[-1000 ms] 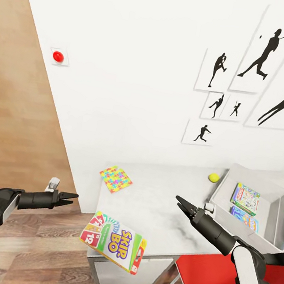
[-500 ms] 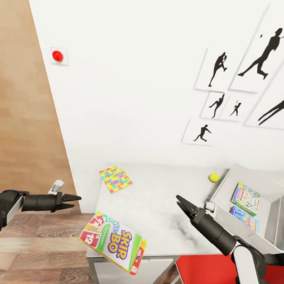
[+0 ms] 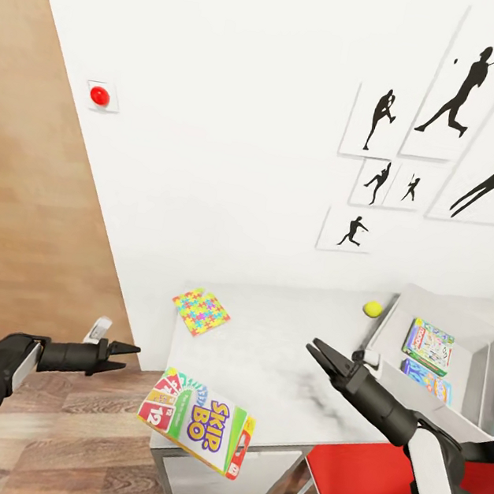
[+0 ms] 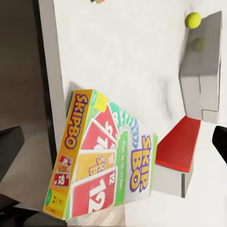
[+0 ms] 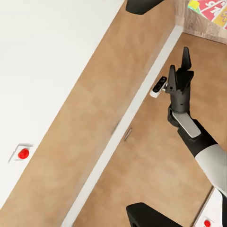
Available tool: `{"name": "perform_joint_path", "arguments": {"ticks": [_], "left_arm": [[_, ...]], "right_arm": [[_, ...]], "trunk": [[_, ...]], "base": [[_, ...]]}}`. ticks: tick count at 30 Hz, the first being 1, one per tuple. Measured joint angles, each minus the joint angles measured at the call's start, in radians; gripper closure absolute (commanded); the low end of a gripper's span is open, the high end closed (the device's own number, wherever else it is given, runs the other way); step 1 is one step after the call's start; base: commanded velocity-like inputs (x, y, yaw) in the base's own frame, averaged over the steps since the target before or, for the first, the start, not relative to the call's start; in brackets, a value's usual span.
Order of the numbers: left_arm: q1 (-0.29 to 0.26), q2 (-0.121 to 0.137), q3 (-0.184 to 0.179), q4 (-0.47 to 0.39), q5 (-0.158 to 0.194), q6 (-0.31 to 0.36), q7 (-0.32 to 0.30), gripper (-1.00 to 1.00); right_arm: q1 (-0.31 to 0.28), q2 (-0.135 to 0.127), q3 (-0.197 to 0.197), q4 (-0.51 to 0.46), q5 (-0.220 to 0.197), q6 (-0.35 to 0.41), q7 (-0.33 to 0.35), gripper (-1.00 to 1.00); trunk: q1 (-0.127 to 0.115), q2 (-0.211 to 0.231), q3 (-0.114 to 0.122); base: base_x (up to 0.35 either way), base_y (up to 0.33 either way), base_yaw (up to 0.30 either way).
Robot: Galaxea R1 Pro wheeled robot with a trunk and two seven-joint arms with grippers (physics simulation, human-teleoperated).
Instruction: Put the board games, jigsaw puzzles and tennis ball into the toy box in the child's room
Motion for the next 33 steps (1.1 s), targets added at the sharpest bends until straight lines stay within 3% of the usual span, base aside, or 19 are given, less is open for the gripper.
{"name": "perform_joint_path", "arguments": {"ticks": [9, 33], "left_arm": [[0.0, 0.0, 0.0, 0.038, 0.001, 0.002, 0.003, -1.0], [0.0, 0.0, -0.001, 0.109, 0.001, 0.003, 0.003, -1.0]], "right_arm": [[0.0, 0.0, -0.003, 0.0, 0.001, 0.0, 0.012, -1.0], [0.0, 0.0, -0.004, 0.001, 0.001, -0.001, 0.014, -1.0]], "trunk": [[0.0, 0.0, 0.0], [0.092, -0.168, -0.075]], "base": [[0.0, 0.0, 0.0], [0.0, 0.0, 0.0]]}}
